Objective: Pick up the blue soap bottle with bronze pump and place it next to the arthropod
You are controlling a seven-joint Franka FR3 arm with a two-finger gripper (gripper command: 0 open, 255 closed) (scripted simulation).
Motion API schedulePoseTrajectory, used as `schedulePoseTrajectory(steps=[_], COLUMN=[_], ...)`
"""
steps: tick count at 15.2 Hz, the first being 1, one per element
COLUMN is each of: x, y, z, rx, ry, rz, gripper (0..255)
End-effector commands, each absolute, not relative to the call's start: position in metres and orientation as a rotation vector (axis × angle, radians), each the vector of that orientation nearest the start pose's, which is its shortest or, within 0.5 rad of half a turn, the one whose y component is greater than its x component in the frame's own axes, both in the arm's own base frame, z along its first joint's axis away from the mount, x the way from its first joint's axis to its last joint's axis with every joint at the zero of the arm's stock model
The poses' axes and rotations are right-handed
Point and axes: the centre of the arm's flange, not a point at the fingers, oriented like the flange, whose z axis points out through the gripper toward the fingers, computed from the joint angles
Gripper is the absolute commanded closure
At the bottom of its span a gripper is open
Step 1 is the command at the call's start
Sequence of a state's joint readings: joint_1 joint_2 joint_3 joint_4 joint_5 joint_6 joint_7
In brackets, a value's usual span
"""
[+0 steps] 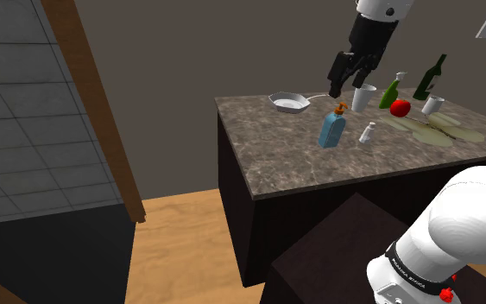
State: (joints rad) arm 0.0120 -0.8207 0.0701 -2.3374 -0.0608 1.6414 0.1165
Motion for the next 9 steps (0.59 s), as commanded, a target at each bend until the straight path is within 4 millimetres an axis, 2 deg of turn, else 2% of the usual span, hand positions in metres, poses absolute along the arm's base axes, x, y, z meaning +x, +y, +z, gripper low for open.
schedulePoseTrajectory(steps=[1, 9], x=[0.304, 0.341], y=[0.027, -0.071], z=[0.616, 0.581], rx=[-3.234, -3.203], ry=[0.086, 0.059], rz=[-0.215, -0.202], gripper=[0, 0])
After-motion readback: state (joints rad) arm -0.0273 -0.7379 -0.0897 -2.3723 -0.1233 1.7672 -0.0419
